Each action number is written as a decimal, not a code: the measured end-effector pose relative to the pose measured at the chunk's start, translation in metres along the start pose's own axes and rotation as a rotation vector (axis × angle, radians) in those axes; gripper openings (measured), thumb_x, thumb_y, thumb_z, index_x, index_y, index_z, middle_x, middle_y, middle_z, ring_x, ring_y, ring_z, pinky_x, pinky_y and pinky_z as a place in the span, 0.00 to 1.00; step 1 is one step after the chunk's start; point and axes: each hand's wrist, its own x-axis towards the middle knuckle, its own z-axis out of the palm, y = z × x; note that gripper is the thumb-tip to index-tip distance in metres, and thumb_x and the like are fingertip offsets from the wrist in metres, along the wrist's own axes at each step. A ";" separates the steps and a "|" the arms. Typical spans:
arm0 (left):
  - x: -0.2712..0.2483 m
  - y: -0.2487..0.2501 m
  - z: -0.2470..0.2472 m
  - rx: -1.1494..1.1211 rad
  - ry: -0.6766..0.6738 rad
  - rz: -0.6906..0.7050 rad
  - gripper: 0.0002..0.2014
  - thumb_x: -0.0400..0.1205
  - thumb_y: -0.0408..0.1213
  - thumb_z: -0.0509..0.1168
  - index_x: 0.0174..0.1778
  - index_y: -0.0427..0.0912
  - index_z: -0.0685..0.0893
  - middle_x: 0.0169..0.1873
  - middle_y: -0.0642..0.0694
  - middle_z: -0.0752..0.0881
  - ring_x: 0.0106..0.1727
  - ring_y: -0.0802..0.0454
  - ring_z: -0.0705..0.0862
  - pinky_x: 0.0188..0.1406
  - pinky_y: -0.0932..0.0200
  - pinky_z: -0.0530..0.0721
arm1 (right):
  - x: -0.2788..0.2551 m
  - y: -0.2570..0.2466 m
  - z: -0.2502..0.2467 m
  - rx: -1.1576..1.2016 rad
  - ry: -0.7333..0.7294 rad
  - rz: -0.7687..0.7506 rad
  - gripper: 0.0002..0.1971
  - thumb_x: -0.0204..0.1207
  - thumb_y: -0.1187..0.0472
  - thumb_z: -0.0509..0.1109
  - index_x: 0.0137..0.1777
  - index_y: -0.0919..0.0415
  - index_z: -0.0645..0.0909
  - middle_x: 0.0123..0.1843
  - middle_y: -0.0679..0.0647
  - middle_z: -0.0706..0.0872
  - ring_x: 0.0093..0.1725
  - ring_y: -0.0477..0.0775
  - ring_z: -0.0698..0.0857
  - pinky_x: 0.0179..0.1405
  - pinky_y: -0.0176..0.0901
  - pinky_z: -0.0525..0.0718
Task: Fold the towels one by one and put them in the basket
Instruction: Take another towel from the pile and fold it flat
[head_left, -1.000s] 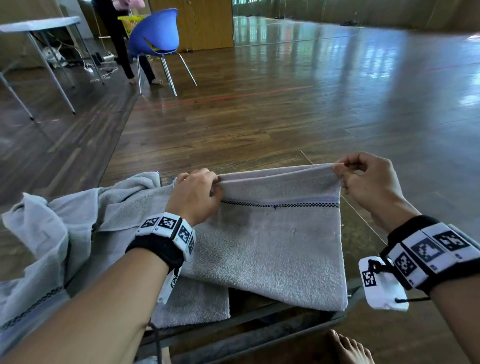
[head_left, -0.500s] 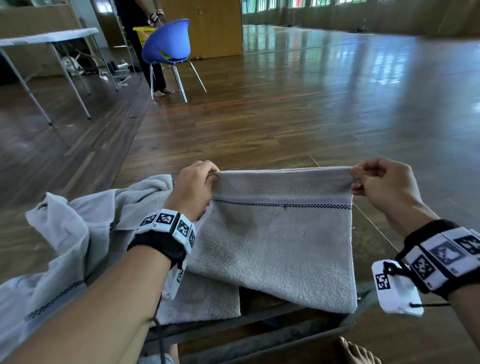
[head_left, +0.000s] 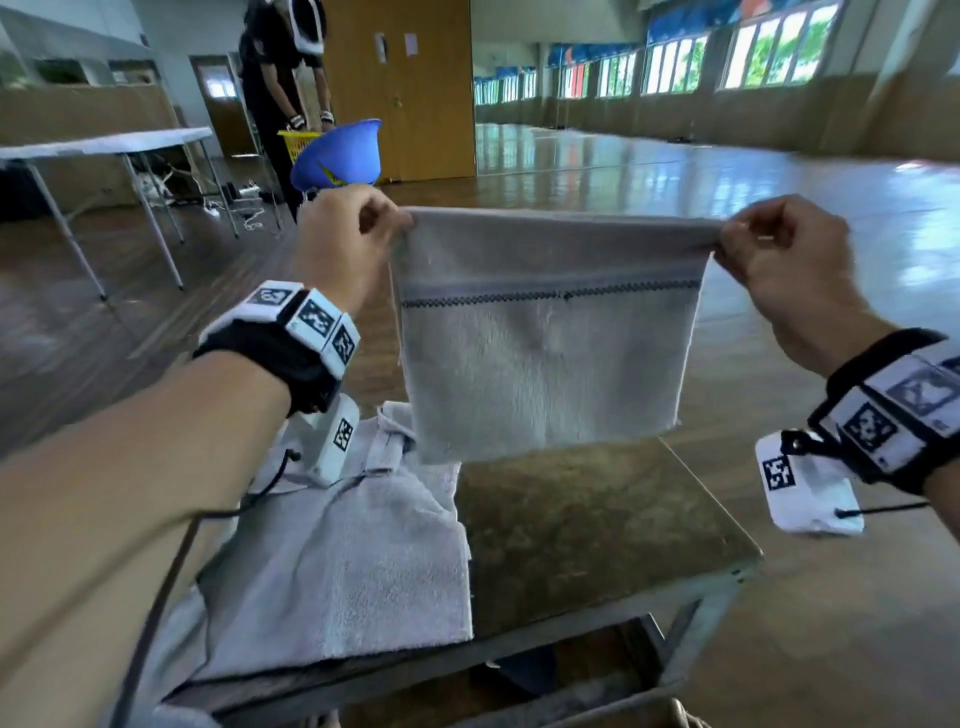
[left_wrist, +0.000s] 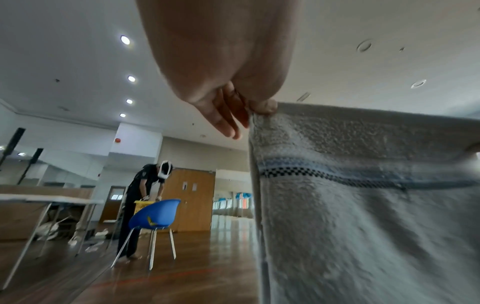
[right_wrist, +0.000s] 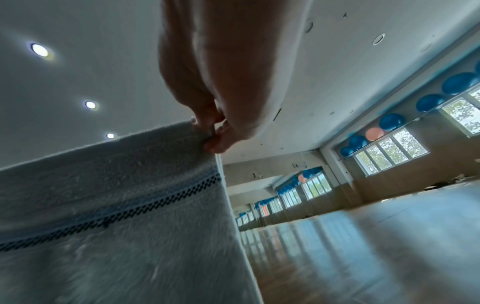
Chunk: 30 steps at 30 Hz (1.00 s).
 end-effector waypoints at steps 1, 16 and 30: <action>0.001 0.006 -0.004 -0.031 0.038 0.001 0.12 0.82 0.43 0.71 0.47 0.36 0.90 0.42 0.40 0.91 0.42 0.45 0.87 0.46 0.47 0.84 | -0.001 -0.007 -0.006 0.010 0.009 -0.039 0.10 0.77 0.61 0.75 0.39 0.43 0.84 0.44 0.48 0.87 0.51 0.53 0.89 0.57 0.48 0.90; -0.175 -0.042 0.039 -0.131 -1.035 -0.586 0.18 0.79 0.55 0.69 0.46 0.40 0.86 0.40 0.41 0.90 0.39 0.46 0.89 0.36 0.52 0.90 | -0.128 0.103 -0.083 -0.212 -0.784 0.563 0.09 0.73 0.57 0.75 0.45 0.63 0.83 0.36 0.55 0.86 0.38 0.52 0.86 0.48 0.53 0.88; -0.151 -0.088 0.131 -0.055 -0.632 -0.528 0.11 0.84 0.40 0.69 0.40 0.37 0.85 0.24 0.50 0.84 0.25 0.53 0.81 0.32 0.57 0.81 | -0.085 0.188 -0.006 -0.652 -0.378 0.252 0.11 0.79 0.57 0.77 0.34 0.47 0.86 0.31 0.38 0.87 0.36 0.37 0.83 0.34 0.33 0.74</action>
